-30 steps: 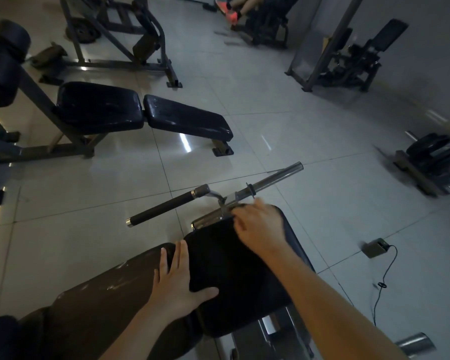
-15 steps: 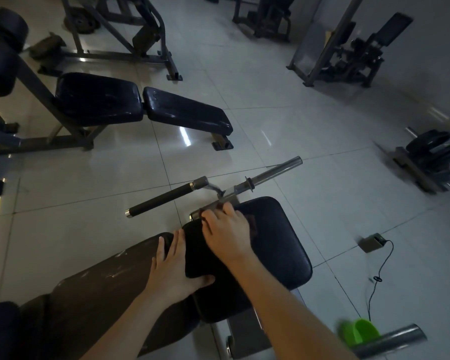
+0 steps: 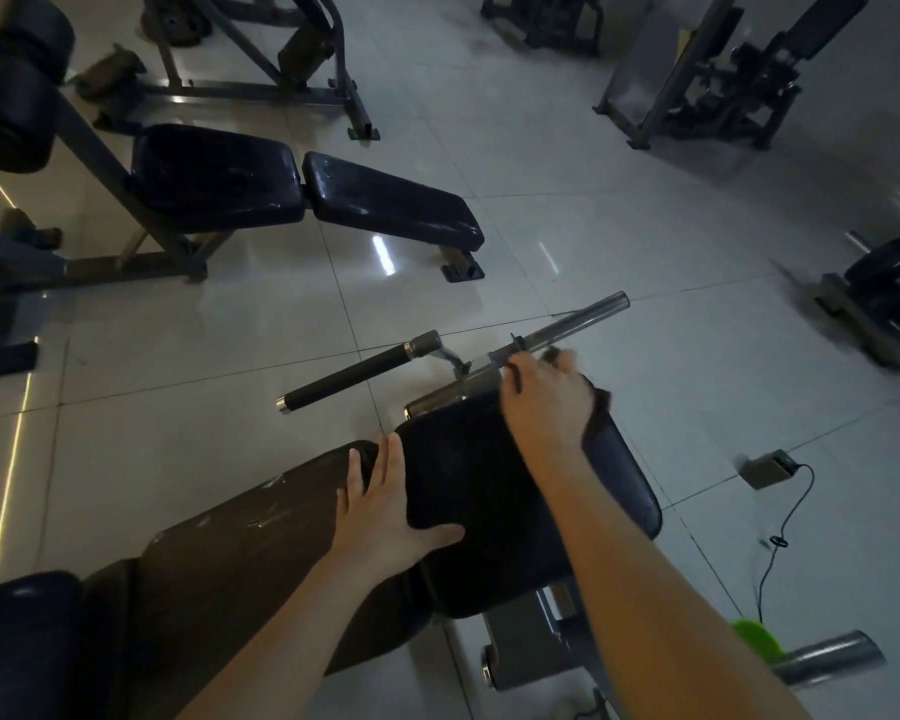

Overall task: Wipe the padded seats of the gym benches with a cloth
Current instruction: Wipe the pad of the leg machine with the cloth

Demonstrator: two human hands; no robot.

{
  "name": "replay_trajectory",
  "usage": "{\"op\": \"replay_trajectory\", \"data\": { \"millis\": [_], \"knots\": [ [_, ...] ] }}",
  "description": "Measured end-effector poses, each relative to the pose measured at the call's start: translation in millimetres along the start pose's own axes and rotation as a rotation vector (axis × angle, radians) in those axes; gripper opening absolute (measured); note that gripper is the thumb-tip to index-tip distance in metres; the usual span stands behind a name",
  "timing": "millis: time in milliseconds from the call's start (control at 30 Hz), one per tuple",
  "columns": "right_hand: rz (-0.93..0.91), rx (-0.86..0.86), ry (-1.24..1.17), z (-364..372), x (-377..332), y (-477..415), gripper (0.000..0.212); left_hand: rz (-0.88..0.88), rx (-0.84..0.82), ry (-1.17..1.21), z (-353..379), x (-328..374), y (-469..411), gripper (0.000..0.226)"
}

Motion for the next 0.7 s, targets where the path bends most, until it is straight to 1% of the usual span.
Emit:
{"op": "replay_trajectory", "data": {
  "millis": [67,100,233,333,400,500,567,600,633,700],
  "knots": [
    [-0.142,-0.094,0.030,22.8,-37.3,13.6,0.026,-0.007,0.002,0.014,0.5,1.4,-1.7,0.133],
    [-0.184,-0.136,0.040,32.3,-51.1,18.2,0.026,-0.013,0.010,0.019,0.9,1.2,-2.3,0.134],
    [-0.241,-0.260,0.059,50.2,-66.9,24.5,0.025,-0.027,0.057,0.035,0.1,-0.8,0.4,0.138],
    [-0.286,-0.286,0.016,51.7,-75.0,33.6,0.024,-0.045,0.126,0.103,-4.3,4.2,7.5,0.144],
    [-0.358,-0.331,-0.024,56.9,-87.6,42.7,0.026,-0.066,0.190,0.153,-4.4,5.3,11.7,0.147],
    [-0.508,-0.481,-0.040,61.8,-107.0,68.3,0.026,-0.135,0.264,0.158,1.5,-4.6,21.4,0.148],
    [-0.589,-0.458,-0.110,53.9,-111.7,84.4,0.022,-0.167,0.245,0.192,9.2,-14.0,26.9,0.143],
    [-0.579,-0.457,-0.161,47.5,-112.1,89.7,0.019,-0.171,0.230,0.220,12.2,-17.7,29.1,0.142],
    [-0.603,-0.483,-0.169,44.7,-113.2,93.4,0.018,-0.167,0.221,0.237,13.3,-20.7,30.3,0.143],
    [-0.711,-0.602,-0.128,49.7,-113.2,92.5,0.024,-0.151,0.205,0.235,12.6,-25.6,28.5,0.149]
  ]
}}
Point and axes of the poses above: each hand's wrist, its own y-axis away from the middle knuckle, its own z-axis out of the palm, x = y × z, the point moved 7 cm from there along -y, towards the middle knuckle, and after that the axes turned 11 degrees about -y, right-handed, at the moved point
